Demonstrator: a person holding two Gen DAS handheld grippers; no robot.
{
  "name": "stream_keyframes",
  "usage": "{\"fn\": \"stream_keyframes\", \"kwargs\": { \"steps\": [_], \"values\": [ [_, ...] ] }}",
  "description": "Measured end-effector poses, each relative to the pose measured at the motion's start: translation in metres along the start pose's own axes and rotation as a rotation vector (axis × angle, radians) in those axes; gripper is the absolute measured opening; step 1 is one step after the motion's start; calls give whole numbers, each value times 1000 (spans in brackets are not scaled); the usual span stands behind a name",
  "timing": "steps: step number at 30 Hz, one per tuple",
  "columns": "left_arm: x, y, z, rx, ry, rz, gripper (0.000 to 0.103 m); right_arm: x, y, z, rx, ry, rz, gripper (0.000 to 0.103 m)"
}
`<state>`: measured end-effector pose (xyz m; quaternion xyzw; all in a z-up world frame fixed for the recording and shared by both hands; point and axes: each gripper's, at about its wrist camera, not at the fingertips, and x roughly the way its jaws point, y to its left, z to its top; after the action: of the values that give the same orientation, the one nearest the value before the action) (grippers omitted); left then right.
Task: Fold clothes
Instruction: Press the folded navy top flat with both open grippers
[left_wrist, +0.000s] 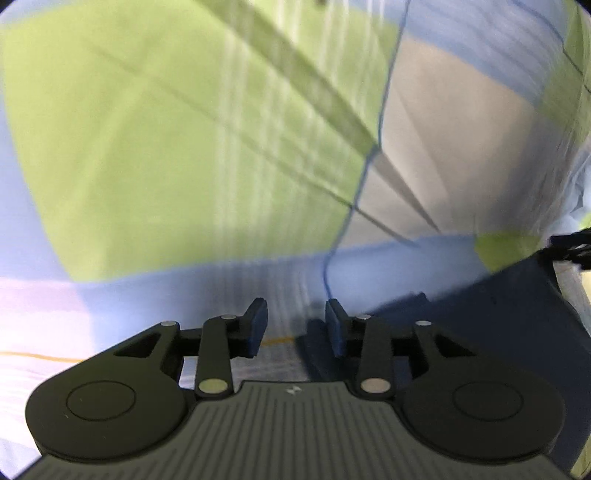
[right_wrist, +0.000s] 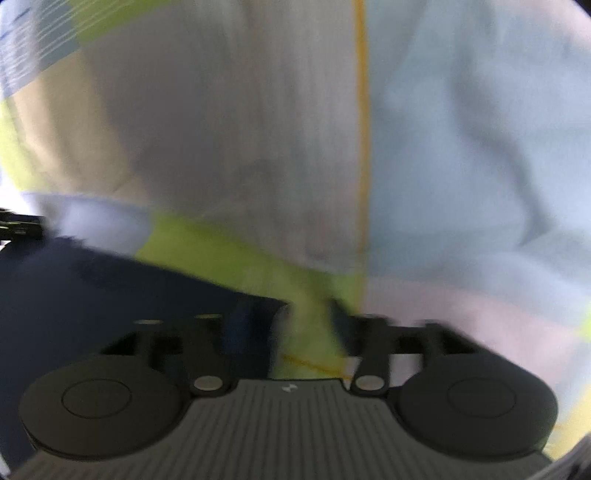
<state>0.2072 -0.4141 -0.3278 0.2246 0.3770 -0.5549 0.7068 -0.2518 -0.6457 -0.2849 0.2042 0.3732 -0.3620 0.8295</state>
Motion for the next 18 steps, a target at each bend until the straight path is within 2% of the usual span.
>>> {"fn": "stream_keyframes", "kwargs": {
  "steps": [1,3,4,5,6,8,11,13,16,18],
  "values": [
    [-8,-1,1,17,-5,13,38,-16,7,2,1,-50,-2,57],
    [-25,-6,1,47,-14,23,38,-43,26,0,-17,-128,63,56],
    [-38,-9,-1,55,-17,10,38,-56,43,-4,-39,-150,137,49],
    [-49,-13,-5,57,-21,-6,38,-64,62,-8,-71,-147,209,34],
    [-57,-16,-9,59,-21,-19,38,-67,74,-11,-96,-137,256,30],
    [-78,-24,-23,66,-16,-47,38,-71,120,-26,-174,-91,417,26],
    [-97,-30,-47,48,-5,-46,38,-66,168,-46,-248,-68,559,26],
    [-105,-33,-60,18,4,-44,38,-60,189,-58,-296,-81,581,25],
    [-119,-38,-77,-37,24,-40,38,-35,201,-75,-384,-86,493,24],
    [-130,-44,-87,-51,34,-63,38,-20,198,-78,-374,-77,487,25]
  ]
}}
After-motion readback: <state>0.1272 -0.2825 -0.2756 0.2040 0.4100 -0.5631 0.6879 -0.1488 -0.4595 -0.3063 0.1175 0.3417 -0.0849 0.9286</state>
